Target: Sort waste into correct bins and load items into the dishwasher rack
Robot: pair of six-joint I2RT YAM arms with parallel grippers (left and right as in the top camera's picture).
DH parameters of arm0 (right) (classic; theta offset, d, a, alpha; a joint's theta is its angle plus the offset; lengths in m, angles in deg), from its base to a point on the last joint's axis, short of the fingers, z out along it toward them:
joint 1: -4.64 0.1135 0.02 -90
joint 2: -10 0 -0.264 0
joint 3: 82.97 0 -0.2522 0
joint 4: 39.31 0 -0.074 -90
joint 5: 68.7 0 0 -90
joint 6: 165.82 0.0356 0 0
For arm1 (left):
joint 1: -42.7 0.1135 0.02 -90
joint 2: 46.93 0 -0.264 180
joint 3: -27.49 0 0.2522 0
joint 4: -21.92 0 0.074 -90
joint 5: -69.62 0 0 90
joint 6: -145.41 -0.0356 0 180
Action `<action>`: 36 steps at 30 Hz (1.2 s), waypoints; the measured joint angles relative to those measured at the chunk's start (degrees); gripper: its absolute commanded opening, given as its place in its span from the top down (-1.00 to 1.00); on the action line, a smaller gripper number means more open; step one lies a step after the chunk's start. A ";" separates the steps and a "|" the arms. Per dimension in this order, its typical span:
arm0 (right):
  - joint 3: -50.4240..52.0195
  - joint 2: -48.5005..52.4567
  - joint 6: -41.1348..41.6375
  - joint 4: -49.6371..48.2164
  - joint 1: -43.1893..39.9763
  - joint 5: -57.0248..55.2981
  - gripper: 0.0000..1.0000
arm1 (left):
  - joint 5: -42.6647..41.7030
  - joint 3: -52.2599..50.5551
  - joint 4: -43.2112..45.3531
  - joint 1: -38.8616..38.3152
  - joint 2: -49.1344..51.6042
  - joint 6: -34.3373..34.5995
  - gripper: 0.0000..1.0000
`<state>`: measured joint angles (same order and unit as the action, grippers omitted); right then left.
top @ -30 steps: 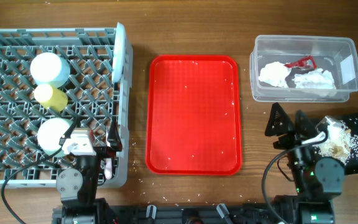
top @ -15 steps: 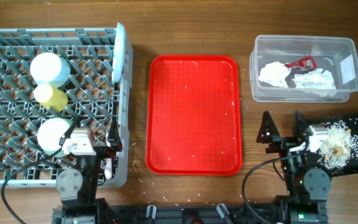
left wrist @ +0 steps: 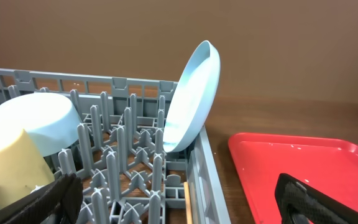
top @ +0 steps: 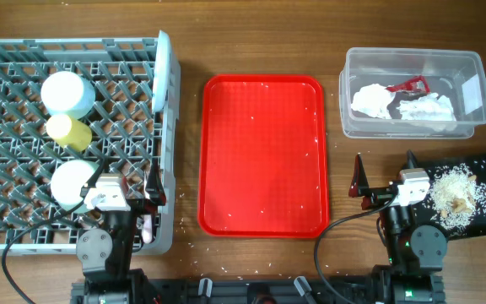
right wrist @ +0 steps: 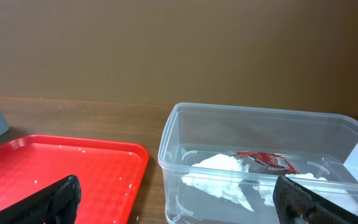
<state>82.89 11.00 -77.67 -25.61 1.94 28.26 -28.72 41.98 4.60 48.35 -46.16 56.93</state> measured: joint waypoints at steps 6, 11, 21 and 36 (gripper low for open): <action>0.00 0.00 0.00 0.00 0.00 0.00 -1.00 | 0.00 0.00 0.00 0.00 0.00 0.00 -1.00; 0.00 0.00 0.00 0.00 0.00 0.00 -0.99 | 0.00 0.00 0.00 0.00 0.00 0.00 -1.00; 0.00 0.00 0.00 0.00 0.00 0.00 -1.00 | 0.00 0.00 0.00 0.00 0.00 0.00 -1.00; 0.00 0.00 0.00 0.00 0.00 -0.02 -0.99 | 0.00 0.00 0.00 -3.08 0.00 -0.55 -1.00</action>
<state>82.89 11.00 -77.67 -25.61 1.94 28.23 -28.72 41.98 4.60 45.27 -46.16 56.39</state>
